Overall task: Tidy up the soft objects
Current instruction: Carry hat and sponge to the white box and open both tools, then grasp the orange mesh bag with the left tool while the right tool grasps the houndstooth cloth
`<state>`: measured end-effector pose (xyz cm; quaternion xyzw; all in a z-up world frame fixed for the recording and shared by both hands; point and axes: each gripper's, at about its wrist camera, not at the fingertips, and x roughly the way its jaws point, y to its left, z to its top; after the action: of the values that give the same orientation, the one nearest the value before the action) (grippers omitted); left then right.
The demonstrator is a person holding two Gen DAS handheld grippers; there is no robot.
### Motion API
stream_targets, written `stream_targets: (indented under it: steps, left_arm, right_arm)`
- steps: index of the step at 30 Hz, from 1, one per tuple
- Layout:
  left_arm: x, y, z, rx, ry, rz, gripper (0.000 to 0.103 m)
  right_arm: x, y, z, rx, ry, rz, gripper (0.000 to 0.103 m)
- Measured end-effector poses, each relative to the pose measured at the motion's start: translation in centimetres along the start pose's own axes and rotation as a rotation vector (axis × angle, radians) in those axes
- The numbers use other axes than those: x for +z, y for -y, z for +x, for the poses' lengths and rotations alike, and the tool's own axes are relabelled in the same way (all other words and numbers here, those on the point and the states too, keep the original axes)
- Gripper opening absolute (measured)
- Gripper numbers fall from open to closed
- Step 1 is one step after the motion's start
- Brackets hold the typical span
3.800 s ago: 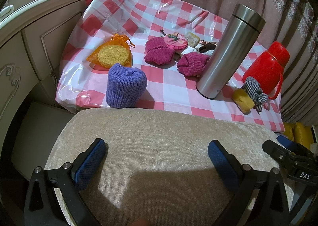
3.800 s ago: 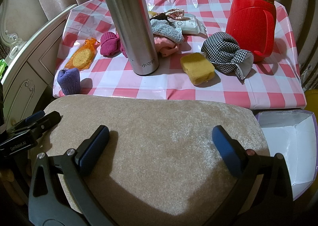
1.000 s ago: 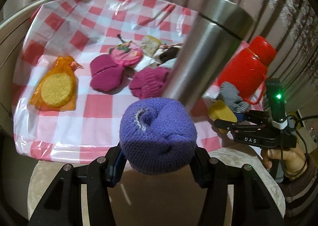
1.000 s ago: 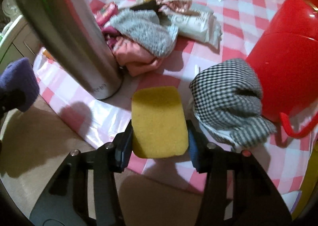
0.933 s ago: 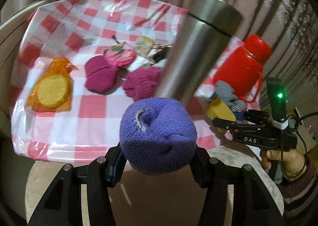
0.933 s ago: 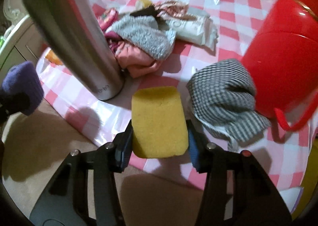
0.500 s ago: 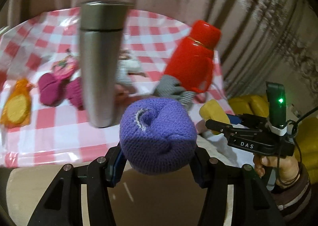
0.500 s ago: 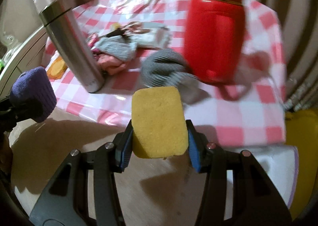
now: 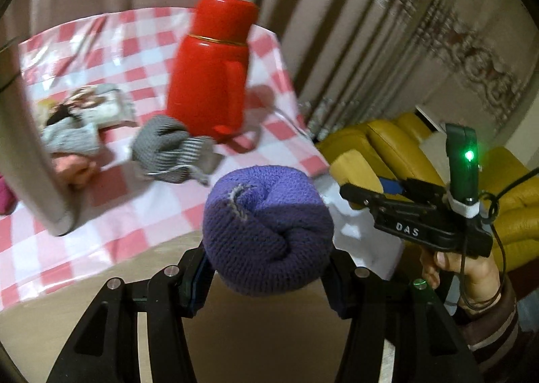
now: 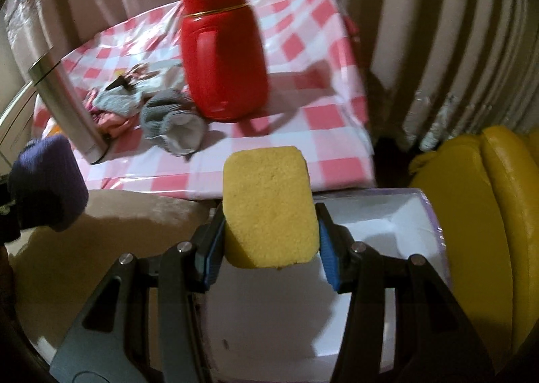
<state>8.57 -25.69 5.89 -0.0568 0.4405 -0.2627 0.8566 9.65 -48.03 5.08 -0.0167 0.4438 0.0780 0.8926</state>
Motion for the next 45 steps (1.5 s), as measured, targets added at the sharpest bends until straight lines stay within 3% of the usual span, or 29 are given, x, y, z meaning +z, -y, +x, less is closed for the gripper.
stream_targets:
  steps: [4, 6, 7, 10, 23, 26, 31, 33, 36, 40, 45]
  left_arm:
    - [0.2, 2.2, 1.3, -0.046, -0.022, 0.039, 0.062]
    - [0.4, 3.2, 1.8, -0.061, -0.036, 0.058, 0.085]
    - [0.4, 3.7, 1.9, -0.058, -0.035, 0.070, 0.089]
    - [0.4, 4.2, 1.8, -0.048, -0.032, 0.089, 0.089]
    - [-0.2, 1.4, -0.1, 0.010, 0.011, 0.013, 0.089]
    - [-0.5, 0.1, -1.4, 0.061, 0.037, -0.020, 0.090]
    - [-0.8, -2.5, -4.2, 0.288, 0.072, -0.058, 0.092]
    - [-1.3, -4.2, -5.6, 0.311, 0.102, -0.090, 0.092]
    - [-2.3, -6.8, -7.8, 0.324, 0.172, -0.144, 0.092]
    - [-3.1, -9.6, -10.6, 0.411, 0.237, -0.149, 0.092]
    - [-4.2, -12.9, -12.3, 0.508, 0.225, -0.156, 0.092]
  right_arm:
    - [-0.1, 1.8, -0.9, -0.032, 0.020, 0.029, 0.054]
    - [-0.2, 2.4, -1.2, -0.054, 0.024, 0.044, 0.058]
    - [-0.2, 2.6, -1.3, -0.063, 0.027, 0.048, 0.060]
    - [-0.4, 2.9, -1.8, -0.100, 0.050, 0.051, 0.075]
    - [0.4, 0.7, -2.5, -0.148, 0.091, 0.018, 0.087]
    - [0.9, -0.5, -2.6, -0.160, 0.099, -0.001, 0.090]
    - [1.5, -3.4, -2.9, -0.202, 0.155, -0.054, 0.095]
    - [1.8, -4.7, -2.8, -0.216, 0.177, -0.072, 0.097]
    - [2.3, -6.4, -1.9, -0.173, 0.161, -0.096, 0.097]
    - [2.8, -8.5, -0.3, -0.090, 0.139, -0.115, 0.097]
    - [3.8, -11.7, 2.6, -0.031, 0.081, -0.193, 0.097]
